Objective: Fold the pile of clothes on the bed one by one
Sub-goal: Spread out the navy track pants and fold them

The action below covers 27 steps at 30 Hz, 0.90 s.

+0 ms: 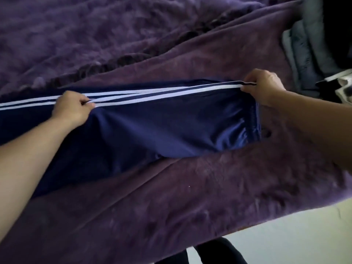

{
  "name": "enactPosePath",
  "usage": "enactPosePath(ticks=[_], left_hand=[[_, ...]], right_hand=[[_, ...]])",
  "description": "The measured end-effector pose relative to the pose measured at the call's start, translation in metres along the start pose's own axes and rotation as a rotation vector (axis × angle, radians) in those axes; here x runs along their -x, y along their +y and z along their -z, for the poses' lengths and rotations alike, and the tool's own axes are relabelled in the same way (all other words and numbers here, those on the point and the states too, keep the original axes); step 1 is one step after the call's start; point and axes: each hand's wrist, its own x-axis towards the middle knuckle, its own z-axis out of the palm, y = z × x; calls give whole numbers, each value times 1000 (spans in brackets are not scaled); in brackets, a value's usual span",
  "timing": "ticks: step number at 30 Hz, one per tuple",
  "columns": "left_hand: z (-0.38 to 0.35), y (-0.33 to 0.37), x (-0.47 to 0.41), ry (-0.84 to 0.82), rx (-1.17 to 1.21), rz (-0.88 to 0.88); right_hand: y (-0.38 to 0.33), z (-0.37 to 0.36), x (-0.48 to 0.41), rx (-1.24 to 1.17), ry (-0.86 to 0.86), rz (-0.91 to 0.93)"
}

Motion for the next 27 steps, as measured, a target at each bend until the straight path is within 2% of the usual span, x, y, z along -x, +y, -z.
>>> enactPosePath(ticks=[4,9,14,17,20,23,27], left_hand=[[-31,7,-55,-6,1,72],[-66,19,-99,49,-84,179],[-62,26,-102,3,-171,210],[-38,21,-80,79,-121,175],[-11,-2,-39,177,-94,137],[4,-39,16,149,-80,175],[13,-103,94,70,-139,269]], right_hand=[[2,-35,-25,56,37,-101],[10,-71,-28,131,138,-88],[3,-68,-36,304,75,-117],[-15,-55,-38,389,46,-106],[-48,-44,-32,420,101,9],[-103,-54,-8,277,133,216],[-185,-88,44,79,-15,414]])
